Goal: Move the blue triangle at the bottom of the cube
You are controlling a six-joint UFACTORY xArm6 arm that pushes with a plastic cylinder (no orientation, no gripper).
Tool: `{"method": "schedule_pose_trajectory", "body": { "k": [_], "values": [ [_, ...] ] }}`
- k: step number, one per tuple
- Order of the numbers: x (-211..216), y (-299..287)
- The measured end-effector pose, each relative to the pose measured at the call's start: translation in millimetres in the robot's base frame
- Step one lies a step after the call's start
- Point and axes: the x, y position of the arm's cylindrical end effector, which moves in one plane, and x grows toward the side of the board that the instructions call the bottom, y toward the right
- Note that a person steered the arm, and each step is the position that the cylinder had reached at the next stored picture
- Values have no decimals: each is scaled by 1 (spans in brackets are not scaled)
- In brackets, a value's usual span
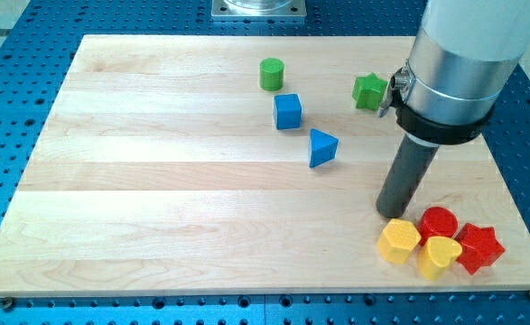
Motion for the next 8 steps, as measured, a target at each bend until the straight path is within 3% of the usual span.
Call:
{"method": "schedule_pose_trajectory", "body": {
  "k": [4,7,8],
  "values": [
    [-33,0],
    [-43,-71],
    [-66,-57]
  ]
}}
